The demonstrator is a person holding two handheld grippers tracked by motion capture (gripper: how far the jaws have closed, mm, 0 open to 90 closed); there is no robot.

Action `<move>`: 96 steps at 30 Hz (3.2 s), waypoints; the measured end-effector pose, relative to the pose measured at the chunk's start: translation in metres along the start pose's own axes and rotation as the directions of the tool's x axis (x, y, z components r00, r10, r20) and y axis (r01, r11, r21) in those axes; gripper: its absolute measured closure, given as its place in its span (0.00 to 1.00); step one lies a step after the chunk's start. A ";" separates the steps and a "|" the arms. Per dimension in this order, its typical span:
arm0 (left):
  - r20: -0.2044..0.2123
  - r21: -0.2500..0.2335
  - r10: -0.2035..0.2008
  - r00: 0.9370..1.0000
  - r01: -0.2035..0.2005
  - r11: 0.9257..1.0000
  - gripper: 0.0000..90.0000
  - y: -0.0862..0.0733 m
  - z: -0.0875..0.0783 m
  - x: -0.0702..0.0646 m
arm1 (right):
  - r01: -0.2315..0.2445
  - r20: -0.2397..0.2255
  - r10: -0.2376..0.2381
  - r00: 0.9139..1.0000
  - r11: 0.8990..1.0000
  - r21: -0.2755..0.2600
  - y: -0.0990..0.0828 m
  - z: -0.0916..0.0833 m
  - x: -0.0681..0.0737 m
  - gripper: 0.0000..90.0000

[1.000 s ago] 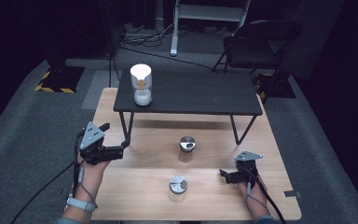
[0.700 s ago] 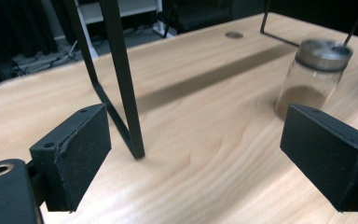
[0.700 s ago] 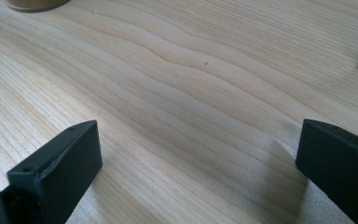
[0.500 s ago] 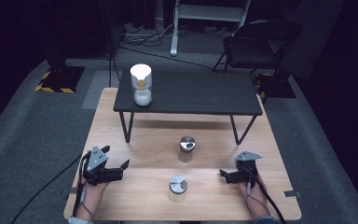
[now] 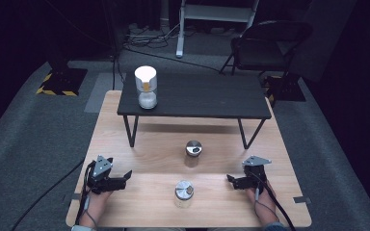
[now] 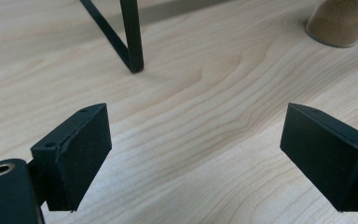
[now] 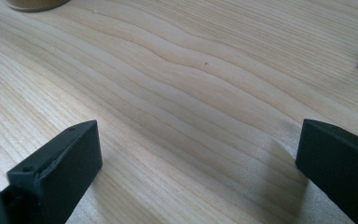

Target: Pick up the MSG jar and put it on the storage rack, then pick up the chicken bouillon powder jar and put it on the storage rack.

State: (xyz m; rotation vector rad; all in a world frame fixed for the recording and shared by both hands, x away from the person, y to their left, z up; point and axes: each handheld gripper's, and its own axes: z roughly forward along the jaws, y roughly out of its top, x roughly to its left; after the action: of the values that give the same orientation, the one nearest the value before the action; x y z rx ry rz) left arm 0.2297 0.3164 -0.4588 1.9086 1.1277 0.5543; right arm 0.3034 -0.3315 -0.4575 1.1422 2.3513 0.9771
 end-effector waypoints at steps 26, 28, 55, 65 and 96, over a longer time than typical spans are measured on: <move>-0.050 0.185 -0.021 0.999 0.030 0.982 0.08 0.016 0.027 0.001 | 0.000 0.000 0.000 1.000 1.000 0.000 0.000 0.000 0.000 0.00; -0.052 0.197 -0.012 0.999 0.022 0.980 0.08 0.018 0.029 0.000 | -0.001 0.000 0.001 1.000 1.000 0.000 0.000 0.000 0.000 0.00; -0.053 0.206 -0.009 0.999 0.019 0.978 0.03 0.020 0.031 -0.002 | -0.004 0.000 0.004 1.000 1.000 0.002 0.001 0.000 0.000 0.00; -0.053 0.207 -0.011 0.999 0.022 0.978 0.03 0.020 0.031 -0.002 | 0.016 0.028 -0.011 1.000 0.987 -0.159 -0.018 -0.016 0.010 0.01; -0.054 0.211 -0.012 0.998 0.024 0.977 0.02 0.021 0.031 -0.002 | 0.037 -0.020 -0.050 0.999 0.908 -0.418 -0.032 -0.045 0.033 0.01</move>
State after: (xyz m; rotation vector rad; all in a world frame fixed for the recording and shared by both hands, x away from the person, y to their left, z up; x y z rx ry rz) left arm 0.2612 0.2964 -0.4589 2.0727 1.2800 0.4933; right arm 0.2400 -0.3391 -0.4492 0.9053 2.0351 1.4034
